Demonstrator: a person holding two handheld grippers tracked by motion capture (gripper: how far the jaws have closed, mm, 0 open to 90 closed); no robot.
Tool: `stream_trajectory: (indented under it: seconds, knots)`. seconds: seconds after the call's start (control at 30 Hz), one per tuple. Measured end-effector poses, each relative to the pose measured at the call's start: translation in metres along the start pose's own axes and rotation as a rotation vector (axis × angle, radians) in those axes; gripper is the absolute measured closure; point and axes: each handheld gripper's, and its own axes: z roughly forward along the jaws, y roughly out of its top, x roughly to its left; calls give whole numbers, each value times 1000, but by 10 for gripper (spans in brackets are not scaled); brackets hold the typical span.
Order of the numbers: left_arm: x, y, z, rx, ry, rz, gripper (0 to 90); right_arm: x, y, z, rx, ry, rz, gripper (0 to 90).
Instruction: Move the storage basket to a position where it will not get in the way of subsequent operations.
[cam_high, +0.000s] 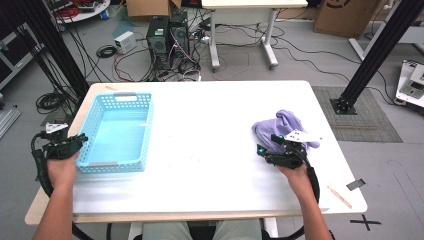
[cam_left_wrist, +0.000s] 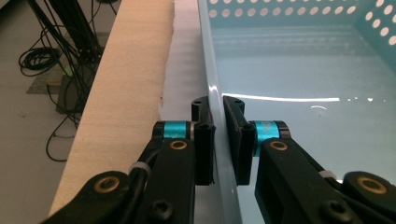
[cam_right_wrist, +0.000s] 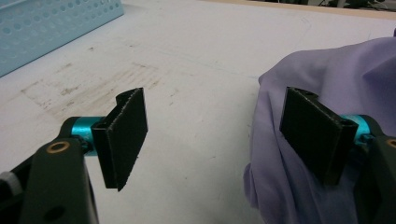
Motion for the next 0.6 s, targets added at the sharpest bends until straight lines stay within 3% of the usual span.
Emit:
stream_trajectory:
  seconds: [0.27, 0.6]
  knots:
    - [10, 2, 1, 9, 4, -6, 827, 0, 0, 0, 3, 0, -1, 235]
    - [6, 10, 11, 19, 16, 3, 827, 1, 0, 2, 9, -4, -5, 235]
